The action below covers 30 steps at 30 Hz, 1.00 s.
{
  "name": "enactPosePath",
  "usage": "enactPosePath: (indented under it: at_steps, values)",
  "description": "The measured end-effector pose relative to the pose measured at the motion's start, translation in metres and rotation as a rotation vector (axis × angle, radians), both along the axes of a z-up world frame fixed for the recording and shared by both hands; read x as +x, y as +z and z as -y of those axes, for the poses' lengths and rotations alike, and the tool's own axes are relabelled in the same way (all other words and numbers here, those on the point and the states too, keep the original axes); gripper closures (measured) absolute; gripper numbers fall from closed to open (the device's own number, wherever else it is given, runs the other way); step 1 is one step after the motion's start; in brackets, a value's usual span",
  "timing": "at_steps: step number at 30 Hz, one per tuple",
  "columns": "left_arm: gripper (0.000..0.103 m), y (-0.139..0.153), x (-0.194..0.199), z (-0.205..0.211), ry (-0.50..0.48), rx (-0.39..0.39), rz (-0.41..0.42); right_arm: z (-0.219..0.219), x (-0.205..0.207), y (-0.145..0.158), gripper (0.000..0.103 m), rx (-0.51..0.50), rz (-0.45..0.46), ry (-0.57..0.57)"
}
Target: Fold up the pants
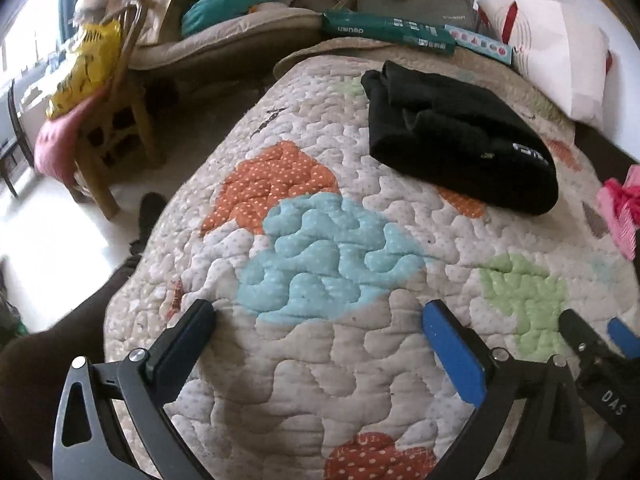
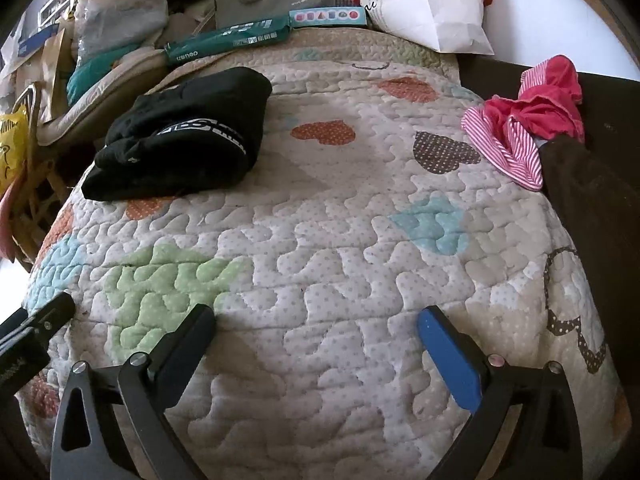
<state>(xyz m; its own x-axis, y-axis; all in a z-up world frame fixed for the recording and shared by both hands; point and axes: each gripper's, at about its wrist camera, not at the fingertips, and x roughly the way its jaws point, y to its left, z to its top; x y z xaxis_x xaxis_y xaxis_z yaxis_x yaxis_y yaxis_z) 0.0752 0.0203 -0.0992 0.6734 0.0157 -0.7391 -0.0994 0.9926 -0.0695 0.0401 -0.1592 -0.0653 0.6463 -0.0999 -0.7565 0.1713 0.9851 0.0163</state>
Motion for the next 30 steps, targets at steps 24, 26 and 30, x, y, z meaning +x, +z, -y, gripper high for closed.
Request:
enactPosePath:
  at_steps: [24,26,30]
  values:
    - [0.0,-0.001,0.0,0.016,-0.062,0.042,-0.001,-0.001,0.002,-0.001,0.0,-0.014,-0.009,-0.002]
    - [0.0,-0.002,0.001,0.016,-0.063,0.041,-0.005,-0.002,0.002,-0.001,0.0,-0.019,-0.01,-0.003]
    - [0.0,-0.004,0.002,0.016,-0.063,0.037,-0.011,-0.001,0.001,-0.001,0.0,-0.017,-0.011,-0.003]
